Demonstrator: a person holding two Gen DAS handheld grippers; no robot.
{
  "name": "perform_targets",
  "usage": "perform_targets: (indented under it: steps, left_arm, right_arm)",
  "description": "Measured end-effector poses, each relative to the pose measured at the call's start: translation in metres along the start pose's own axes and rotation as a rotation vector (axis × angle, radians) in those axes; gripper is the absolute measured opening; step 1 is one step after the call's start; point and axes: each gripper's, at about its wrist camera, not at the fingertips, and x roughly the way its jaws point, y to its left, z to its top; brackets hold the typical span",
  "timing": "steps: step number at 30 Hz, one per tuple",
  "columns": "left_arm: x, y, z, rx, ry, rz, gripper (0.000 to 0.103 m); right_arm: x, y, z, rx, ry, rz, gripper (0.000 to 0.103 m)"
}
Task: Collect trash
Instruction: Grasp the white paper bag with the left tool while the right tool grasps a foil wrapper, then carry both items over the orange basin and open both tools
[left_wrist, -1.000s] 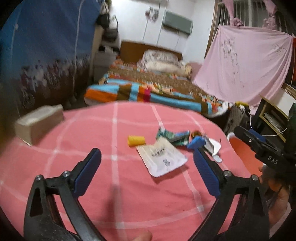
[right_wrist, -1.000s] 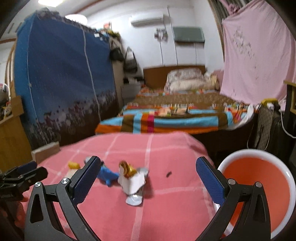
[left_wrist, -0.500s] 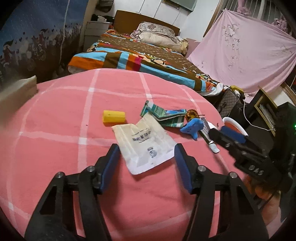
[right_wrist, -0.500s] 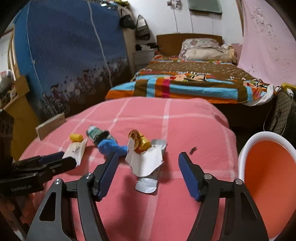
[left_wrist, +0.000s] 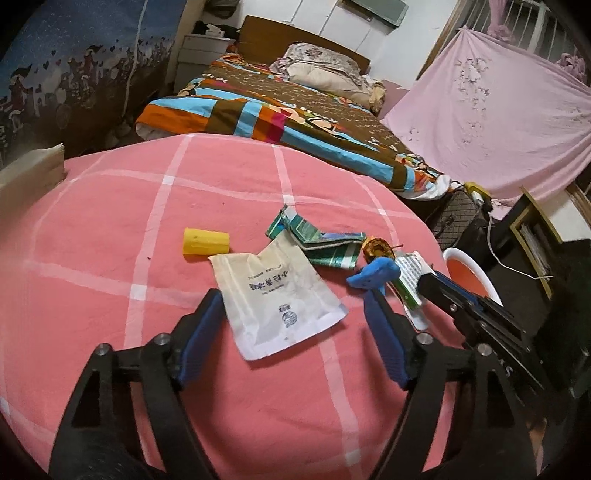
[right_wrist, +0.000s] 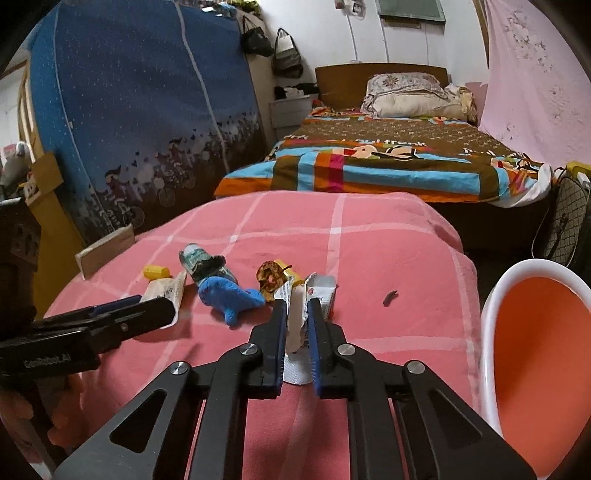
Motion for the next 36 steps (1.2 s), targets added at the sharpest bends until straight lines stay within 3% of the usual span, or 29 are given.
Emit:
perform_targets:
  steps: [7,8,10,11,12,13,25,36]
  left_arm:
    - [0.010,-0.007,0.000,0.045,0.018,0.112,0.053]
    - [0.009,-0.006,0.000,0.045,0.016,0.117,0.044]
    - [0.009,-0.004,0.000,0.039,0.019,0.108,0.039]
    - [0.007,-0.002,0.000,0.036,0.016,0.107,0.032]
    - [0.007,0.000,-0.001,0.032,0.012,0.129,0.003]
    - [0.008,0.001,-0.002,0.033,0.021,0.139,0.001]
    - [-0.007,0.008,-0.010,-0.005,-0.009,0.055,0.000]
    - [-0.051,-0.019,-0.020,0.126,-0.234,0.017,0.000]
  right_arm:
    - [-0.002,-0.005,0.001,0.018,-0.013,0.012,0.008]
    - [-0.002,-0.004,0.001,0.016,-0.016,0.014,0.007]
    - [-0.005,-0.003,0.000,0.010,-0.028,0.014,0.007]
    - [-0.006,-0.003,0.000,0.008,-0.035,0.014,0.007]
    - [-0.007,-0.003,0.000,0.007,-0.040,0.014,0.007]
    - [-0.009,-0.002,0.000,0.005,-0.047,0.013,0.006]
    - [-0.026,-0.004,-0.001,0.005,-0.121,0.021,0.006]
    - [-0.058,-0.003,-0.007,-0.019,-0.272,0.030,0.006]
